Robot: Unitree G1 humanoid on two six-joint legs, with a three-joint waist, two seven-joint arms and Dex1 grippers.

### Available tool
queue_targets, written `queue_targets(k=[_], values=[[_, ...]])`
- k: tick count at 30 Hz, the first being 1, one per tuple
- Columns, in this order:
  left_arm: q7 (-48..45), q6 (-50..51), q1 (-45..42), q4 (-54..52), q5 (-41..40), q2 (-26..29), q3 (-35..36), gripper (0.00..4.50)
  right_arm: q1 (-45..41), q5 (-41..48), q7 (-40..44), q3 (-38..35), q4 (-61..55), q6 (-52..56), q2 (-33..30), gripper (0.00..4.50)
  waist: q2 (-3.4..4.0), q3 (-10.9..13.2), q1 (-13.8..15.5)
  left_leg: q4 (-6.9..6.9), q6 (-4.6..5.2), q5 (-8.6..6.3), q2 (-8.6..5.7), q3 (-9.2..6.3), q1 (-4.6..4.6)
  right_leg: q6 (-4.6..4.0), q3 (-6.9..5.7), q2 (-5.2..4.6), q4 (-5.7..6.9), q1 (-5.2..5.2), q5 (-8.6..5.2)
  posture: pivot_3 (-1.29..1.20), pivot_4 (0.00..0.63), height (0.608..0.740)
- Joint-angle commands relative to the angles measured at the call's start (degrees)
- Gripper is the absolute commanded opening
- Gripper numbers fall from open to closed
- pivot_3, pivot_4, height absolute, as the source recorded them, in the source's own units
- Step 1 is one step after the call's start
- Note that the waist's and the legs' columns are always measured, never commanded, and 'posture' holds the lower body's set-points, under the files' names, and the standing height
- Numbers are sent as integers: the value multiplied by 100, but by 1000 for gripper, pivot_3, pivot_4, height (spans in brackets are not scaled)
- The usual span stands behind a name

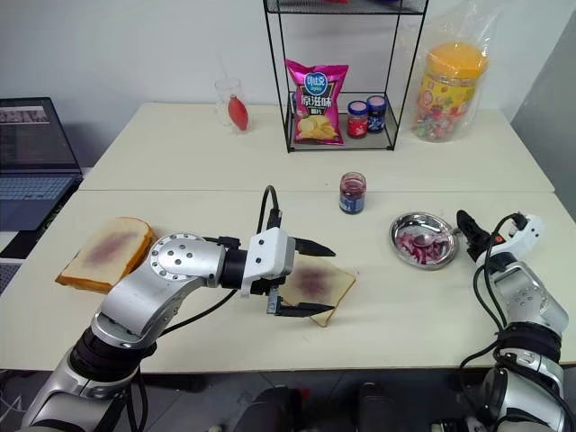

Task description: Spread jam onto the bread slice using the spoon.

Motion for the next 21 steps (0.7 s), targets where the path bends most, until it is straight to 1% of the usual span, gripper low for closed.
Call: queue_targets(k=[1,4,7,12,19,21], values=[[26,-77,-73,-51,3,-31,9,4500,12,276,-62,-211,-262,248,-53,3527,0,0,0,0,0,0,0,-1,0,0,-1,0,1,0,0,0,150,740],[16,-97,-88,-30,13,-42,-5,4500,-48,442,-47,-199,-241,584,19,3527,0,0,-6,0,0,0,1,0,2,0,1,0,2,0,0,0,150,740],[6,-113,-96,-21,24,-42,-13,4500,-180,424,-93,-155,-91,689,35,3527,0,0,-6,0,0,0,1,-1,1,0,0,0,2,0,0,0,150,740],[-2,-141,-111,9,47,-29,-16,4500,-506,217,39,-114,438,423,-15,3527,0,0,-18,1,0,0,1,4,3,1,1,1,2,0,1,0,150,740],[21,-117,-87,-35,52,-12,-18,4500,-837,239,216,-175,945,321,-123,3527,0,0,-13,-1,2,-1,0,4,0,0,2,3,-2,0,1,0,150,740],[22,-117,-89,-35,55,-10,-20,4500,-884,242,255,-176,1025,319,-149,3527,1,0,-13,-1,2,-1,0,4,0,-20,1,2,-2,0,13,0,150,740]])
